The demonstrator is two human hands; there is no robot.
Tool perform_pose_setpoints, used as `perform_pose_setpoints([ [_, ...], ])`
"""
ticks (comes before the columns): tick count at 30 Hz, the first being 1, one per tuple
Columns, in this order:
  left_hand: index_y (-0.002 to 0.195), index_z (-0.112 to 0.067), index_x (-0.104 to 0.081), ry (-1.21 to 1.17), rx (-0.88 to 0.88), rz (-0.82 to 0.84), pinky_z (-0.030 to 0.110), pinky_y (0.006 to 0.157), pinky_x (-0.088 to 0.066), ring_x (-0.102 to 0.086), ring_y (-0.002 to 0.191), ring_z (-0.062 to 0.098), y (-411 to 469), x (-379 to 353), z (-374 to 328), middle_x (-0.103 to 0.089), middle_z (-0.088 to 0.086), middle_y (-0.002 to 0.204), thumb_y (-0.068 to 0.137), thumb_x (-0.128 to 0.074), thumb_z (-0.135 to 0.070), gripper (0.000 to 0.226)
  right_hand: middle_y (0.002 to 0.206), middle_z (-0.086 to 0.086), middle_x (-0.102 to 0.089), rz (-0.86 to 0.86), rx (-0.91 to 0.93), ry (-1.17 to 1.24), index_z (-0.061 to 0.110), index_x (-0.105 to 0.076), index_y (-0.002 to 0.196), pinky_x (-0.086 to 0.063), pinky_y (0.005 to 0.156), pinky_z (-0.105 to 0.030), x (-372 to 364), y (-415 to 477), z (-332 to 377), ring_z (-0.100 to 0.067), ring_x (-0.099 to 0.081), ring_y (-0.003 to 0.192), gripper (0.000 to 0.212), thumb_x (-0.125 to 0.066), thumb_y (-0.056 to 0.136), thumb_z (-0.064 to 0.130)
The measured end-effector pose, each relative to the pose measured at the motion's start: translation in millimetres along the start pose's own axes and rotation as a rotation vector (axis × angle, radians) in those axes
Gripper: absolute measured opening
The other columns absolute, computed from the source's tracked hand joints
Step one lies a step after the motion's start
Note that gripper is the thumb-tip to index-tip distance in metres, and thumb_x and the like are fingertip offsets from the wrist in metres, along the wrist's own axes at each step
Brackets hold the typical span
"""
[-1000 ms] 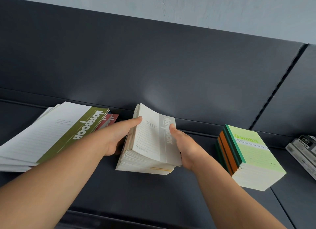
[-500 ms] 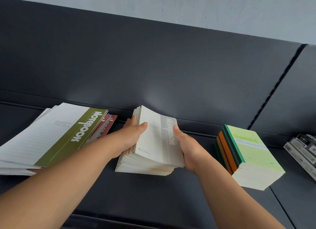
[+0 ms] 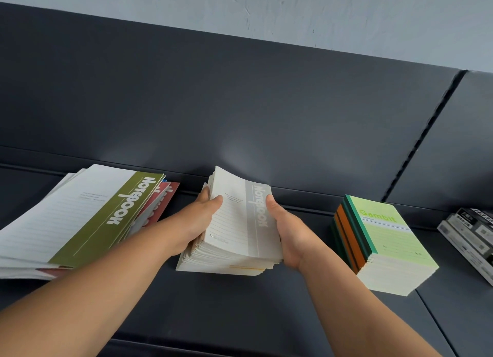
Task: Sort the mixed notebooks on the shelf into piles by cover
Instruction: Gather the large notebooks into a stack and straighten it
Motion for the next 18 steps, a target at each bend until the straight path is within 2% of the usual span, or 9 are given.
perform_pose_setpoints([
  [2,0.155,-0.038,0.0,-0.047,0.021,-0.019,0.034,0.108,-0.032,-0.034,0.142,0.021,-2.4,3.2,2.4,-0.028,-0.004,0.159,0.102,-0.036,-0.047,0.064,0.109,0.001,-0.076,0.008,0.002,0.006,0.023,-0.066,0.12,-0.057,0.09,-0.046,0.8,-0.7,0.4,-0.025,-0.073,0.098,0.053,-0.054,0.09,0.064],
  [4,0.155,-0.037,0.001,-0.061,0.032,-0.043,0.041,0.118,-0.022,-0.023,0.147,0.02,-1.3,6.0,6.7,-0.016,-0.006,0.162,0.094,-0.038,-0.063,0.077,0.109,0.001,-0.076,0.019,0.003,0.014,0.023,-0.068,0.119,-0.056,0.093,-0.046,-1.0,0.7,0.2,-0.025,-0.072,0.1,0.054,-0.053,0.089,0.065],
  [5,0.155,-0.036,-0.004,-0.082,0.051,-0.028,0.045,0.12,-0.02,-0.023,0.147,0.02,-0.4,5.6,8.9,-0.018,-0.006,0.162,0.088,-0.038,-0.072,0.083,0.11,0.002,-0.076,0.022,0.004,0.001,0.025,-0.069,0.119,-0.054,0.096,-0.047,-3.9,-0.7,1.4,-0.025,-0.072,0.102,0.057,-0.054,0.086,0.069],
  [6,0.155,-0.035,-0.014,-0.111,0.073,-0.01,0.046,0.119,-0.022,-0.028,0.146,0.021,0.3,4.4,10.8,-0.026,-0.003,0.16,0.085,-0.038,-0.077,0.085,0.112,0.003,-0.075,0.016,0.002,-0.015,0.027,-0.068,0.12,-0.053,0.098,-0.047,-5.8,-1.1,2.2,-0.025,-0.071,0.104,0.063,-0.057,0.079,0.074],
  [8,0.149,-0.027,-0.038,-0.179,0.103,-0.006,0.044,0.116,-0.029,-0.042,0.138,0.024,-1.0,3.6,13.0,-0.046,0.002,0.149,0.089,-0.034,-0.073,0.076,0.116,0.005,-0.073,0.019,-0.003,-0.03,0.031,-0.066,0.122,-0.051,0.1,-0.048,-10.0,0.3,1.4,-0.025,-0.069,0.107,0.078,-0.061,0.063,0.081],
  [11,0.139,-0.023,-0.052,-0.195,0.079,-0.002,0.046,0.113,-0.035,-0.051,0.13,0.027,-1.8,7.3,13.4,-0.056,0.005,0.14,0.093,-0.034,-0.067,0.066,0.121,0.005,-0.071,0.051,0.022,-0.039,0.031,-0.062,0.128,-0.05,0.102,-0.047,-18.8,-4.0,3.5,-0.024,-0.068,0.111,0.08,-0.061,0.066,0.08],
  [15,0.146,-0.027,-0.043,-0.154,0.09,0.009,0.045,0.113,-0.034,-0.049,0.131,0.026,-5.7,9.2,10.0,-0.054,0.004,0.143,0.092,-0.04,-0.066,0.067,0.115,0.002,-0.074,0.065,0.029,-0.04,0.026,-0.064,0.125,-0.052,0.098,-0.047,-18.3,-5.0,4.7,-0.025,-0.071,0.106,0.064,-0.054,0.083,0.072],
  [18,0.154,-0.032,-0.02,-0.089,0.069,0.012,0.035,0.107,-0.03,-0.041,0.137,0.022,-11.4,7.2,1.5,-0.043,-0.002,0.151,0.094,-0.041,-0.061,0.07,0.118,0.001,-0.072,0.049,0.043,-0.088,0.025,-0.058,0.13,-0.055,0.094,-0.046,-15.8,-5.5,6.0,-0.025,-0.071,0.104,0.064,-0.053,0.085,0.07],
])
Point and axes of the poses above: each hand's wrist, its own y-axis towards the middle knuckle, its own x-axis out of the back of the hand, z = x × y, the point moved 7 cm from there along y, towards the middle knuckle
